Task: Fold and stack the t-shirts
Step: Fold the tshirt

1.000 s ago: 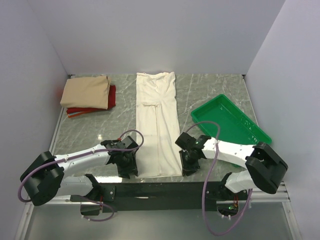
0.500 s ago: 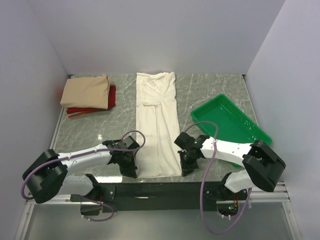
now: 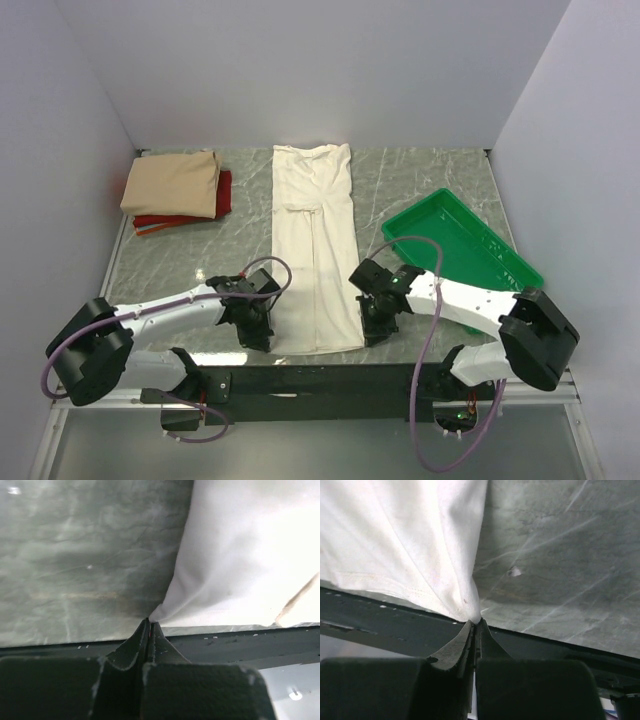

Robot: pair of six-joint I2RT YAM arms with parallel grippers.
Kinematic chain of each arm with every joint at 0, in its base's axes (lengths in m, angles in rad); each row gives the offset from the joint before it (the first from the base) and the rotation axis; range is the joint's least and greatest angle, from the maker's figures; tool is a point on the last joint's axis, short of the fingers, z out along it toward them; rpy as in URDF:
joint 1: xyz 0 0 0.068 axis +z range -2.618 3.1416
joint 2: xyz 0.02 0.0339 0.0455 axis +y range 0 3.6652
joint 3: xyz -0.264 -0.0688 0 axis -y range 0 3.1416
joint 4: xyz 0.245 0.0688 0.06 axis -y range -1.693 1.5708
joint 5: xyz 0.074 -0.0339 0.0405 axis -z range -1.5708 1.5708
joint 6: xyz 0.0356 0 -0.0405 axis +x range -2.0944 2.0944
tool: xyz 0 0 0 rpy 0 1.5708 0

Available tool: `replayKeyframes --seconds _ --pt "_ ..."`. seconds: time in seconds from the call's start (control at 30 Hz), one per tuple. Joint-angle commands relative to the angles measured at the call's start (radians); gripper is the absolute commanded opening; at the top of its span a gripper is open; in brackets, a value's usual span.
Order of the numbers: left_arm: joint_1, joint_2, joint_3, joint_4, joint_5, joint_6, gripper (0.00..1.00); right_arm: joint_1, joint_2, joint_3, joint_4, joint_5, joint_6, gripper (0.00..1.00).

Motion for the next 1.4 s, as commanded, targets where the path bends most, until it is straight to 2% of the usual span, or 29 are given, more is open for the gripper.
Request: replayKeyframes --seconds 0.0,0.2,0.4,0.67,1.0,1.27,1.37 --pt "-0.001 -0.045 0.067 -0.095 -0.081 0.014 0.01 -0.003 -0.04 0.081 -0.073 0.042 0.008 0.0" --pt "-0.001 -0.041 0.153 -0.138 -0.104 0.044 0.01 -0.024 -0.001 0.185 -0.15 0.074 -0.005 0.0" --pt "0.025 0.036 0.239 -0.148 -0.171 0.098 0.0 -0.07 0.055 0.281 -0.184 0.097 -0.039 0.0" --pt "0.148 0.171 0.366 -0.116 -0.188 0.211 0.0 -0.135 0.148 0.397 -0.187 0.111 -0.097 0.0" --pt "0.301 0.353 0.545 -0.062 -0.161 0.345 0.01 -0.238 0.356 0.614 -0.205 0.134 -0.174 0.0" --pt "0.404 0.573 0.791 -0.037 -0.122 0.434 0.0 -0.327 0.569 0.915 -0.243 0.139 -0.245 0.0" --pt "0.441 0.675 0.916 -0.042 -0.116 0.464 0.01 -0.369 0.721 1.09 -0.283 0.139 -0.266 0.0"
